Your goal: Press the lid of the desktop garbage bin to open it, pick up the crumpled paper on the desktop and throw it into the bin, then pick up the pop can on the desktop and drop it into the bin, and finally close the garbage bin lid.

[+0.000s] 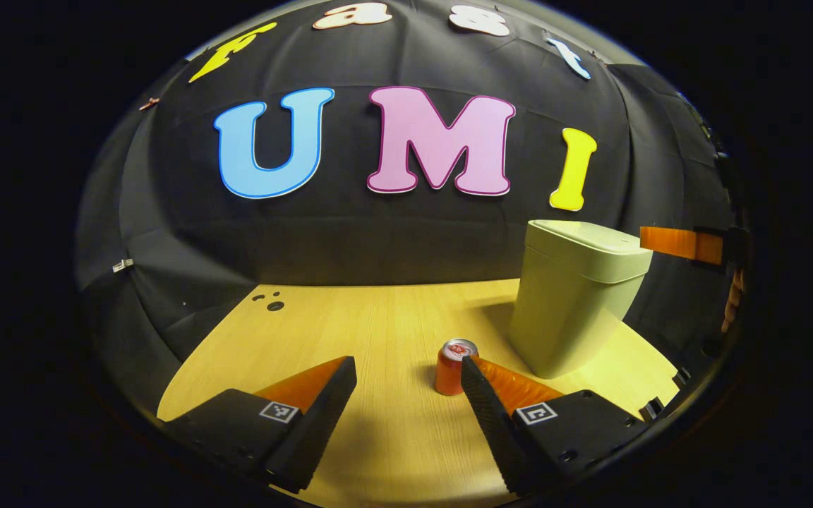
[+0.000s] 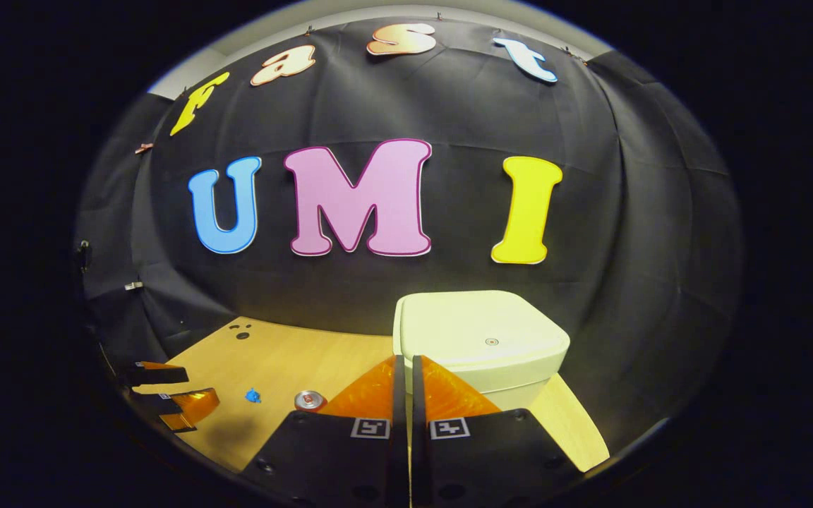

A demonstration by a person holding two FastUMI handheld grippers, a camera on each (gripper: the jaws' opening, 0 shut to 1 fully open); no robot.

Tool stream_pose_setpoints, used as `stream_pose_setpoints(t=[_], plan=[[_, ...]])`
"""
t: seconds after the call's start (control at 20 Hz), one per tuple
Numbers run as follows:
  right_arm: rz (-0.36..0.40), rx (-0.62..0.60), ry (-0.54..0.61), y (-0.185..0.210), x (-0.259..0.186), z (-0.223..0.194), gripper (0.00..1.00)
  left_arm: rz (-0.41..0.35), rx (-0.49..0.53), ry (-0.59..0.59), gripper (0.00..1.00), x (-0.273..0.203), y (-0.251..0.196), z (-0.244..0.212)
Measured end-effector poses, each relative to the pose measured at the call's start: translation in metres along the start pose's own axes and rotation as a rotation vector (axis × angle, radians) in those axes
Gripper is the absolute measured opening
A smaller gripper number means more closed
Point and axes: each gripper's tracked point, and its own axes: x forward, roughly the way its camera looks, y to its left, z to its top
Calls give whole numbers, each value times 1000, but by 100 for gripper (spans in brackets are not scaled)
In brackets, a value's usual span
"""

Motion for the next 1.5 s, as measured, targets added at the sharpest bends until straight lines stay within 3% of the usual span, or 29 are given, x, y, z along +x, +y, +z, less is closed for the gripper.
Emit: stream_pose_setpoints(t=[0.25, 0.45, 0.5, 0.65, 1.5], plan=[[18, -11, 13, -22, 15, 15, 5, -5, 2, 8, 96, -1, -4, -1], [-59, 5, 14, -57, 33, 21, 1, 15, 15, 8, 96, -1, 1, -1], [-73, 1, 20, -64, 38, 20, 5, 15, 18, 9, 96, -1, 1, -2], [-96, 0, 29, -79, 48, 19, 5, 18, 22, 12, 96, -1, 2, -1], [-100, -55, 86, -84, 78, -9, 5, 14, -30, 64, 96, 6, -2, -16]])
